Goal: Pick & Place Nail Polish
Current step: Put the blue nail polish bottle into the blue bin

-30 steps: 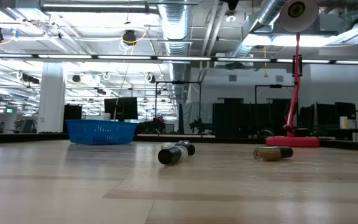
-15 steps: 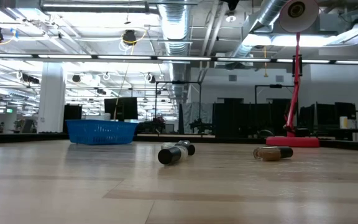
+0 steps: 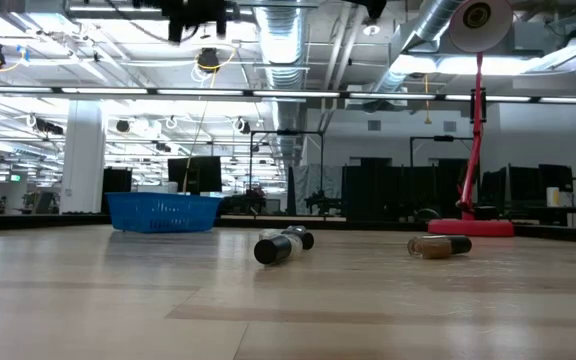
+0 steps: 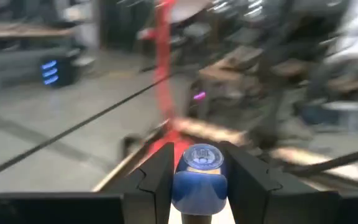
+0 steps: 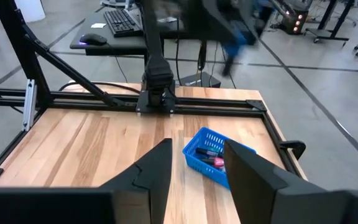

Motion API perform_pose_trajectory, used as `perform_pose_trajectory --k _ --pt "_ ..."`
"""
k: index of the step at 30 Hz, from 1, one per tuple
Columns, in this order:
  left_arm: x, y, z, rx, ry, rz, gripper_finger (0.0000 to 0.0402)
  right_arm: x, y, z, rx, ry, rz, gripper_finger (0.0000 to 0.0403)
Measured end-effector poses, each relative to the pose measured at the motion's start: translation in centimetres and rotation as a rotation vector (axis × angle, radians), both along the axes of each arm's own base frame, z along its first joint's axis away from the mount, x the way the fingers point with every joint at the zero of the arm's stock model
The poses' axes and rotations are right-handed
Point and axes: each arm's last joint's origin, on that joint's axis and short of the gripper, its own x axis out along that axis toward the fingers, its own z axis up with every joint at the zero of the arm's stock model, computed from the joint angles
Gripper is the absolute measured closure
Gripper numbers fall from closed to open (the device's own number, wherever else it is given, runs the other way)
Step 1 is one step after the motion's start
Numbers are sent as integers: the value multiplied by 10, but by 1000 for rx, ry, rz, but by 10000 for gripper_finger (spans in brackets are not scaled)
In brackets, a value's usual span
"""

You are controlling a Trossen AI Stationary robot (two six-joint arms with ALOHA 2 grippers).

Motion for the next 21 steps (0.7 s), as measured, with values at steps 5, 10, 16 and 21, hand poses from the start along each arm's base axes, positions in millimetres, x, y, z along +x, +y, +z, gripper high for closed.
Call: perform_pose_trajectory --k 5,10,16,21 --pt "4 18 -47 -116 129 107 289 0 0 0 3 2 -1 270" --pt "7 27 -98 -234 268 222 289 0 0 -1 5 14 -1 269" --pt "5 29 -141 -313 397 288 289 -1 -2 -3 12 28 -10 273" --pt "0 26 -163 -394 461 314 289 -1 -3 -3 20 28 -17 276"
